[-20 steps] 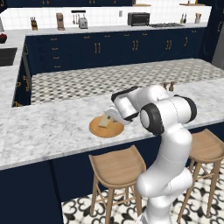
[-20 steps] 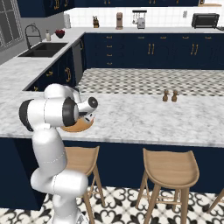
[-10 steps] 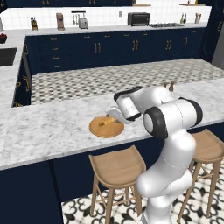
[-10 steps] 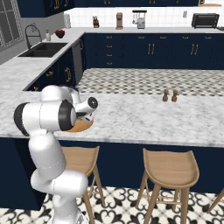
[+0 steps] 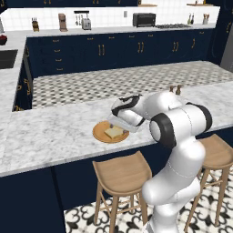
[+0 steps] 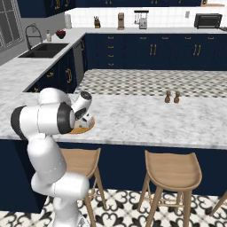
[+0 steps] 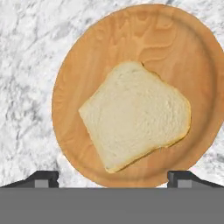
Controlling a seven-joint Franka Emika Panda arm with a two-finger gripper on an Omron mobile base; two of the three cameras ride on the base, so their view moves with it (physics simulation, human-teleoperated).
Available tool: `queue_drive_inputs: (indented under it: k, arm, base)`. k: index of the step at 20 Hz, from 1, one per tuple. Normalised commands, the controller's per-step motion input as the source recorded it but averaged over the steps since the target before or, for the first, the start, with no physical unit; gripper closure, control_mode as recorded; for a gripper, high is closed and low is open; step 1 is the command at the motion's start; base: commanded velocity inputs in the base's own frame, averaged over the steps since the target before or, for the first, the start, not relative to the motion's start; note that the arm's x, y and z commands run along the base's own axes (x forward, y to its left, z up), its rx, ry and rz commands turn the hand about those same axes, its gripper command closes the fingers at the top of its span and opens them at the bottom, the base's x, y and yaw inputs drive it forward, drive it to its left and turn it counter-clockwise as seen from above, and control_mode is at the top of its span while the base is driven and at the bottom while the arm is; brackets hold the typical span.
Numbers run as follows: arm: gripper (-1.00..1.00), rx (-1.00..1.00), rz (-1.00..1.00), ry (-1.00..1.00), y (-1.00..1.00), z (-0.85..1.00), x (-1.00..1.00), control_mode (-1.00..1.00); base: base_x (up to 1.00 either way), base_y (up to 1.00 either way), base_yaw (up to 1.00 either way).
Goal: Start the toaster. Once the lever pops up, take the bread to the plate on the dining counter.
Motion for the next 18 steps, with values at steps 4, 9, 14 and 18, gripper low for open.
queue_drive_inputs:
  k: [4,9,14,18]
  arm:
    - [-1.00,-0.06,0.00,0.26,-0.14,0.80,-0.22,-1.00]
    - [-1.00,-0.02,0.00,-0.03,-0.45,0.96,-0.47,-1.00]
    - [-1.00,-0.03,0.00,-0.08,-0.71,0.38,-0.86,-1.00]
    - [-1.00,-0.09,0.00,-0.10,-0.54,-0.02,-1.00,-1.00]
  base:
    - [0.00,0.00,0.00]
    - [0.00,0.00,0.00]
    - [0.00,0.00,0.00]
    - [0.00,0.00,0.00]
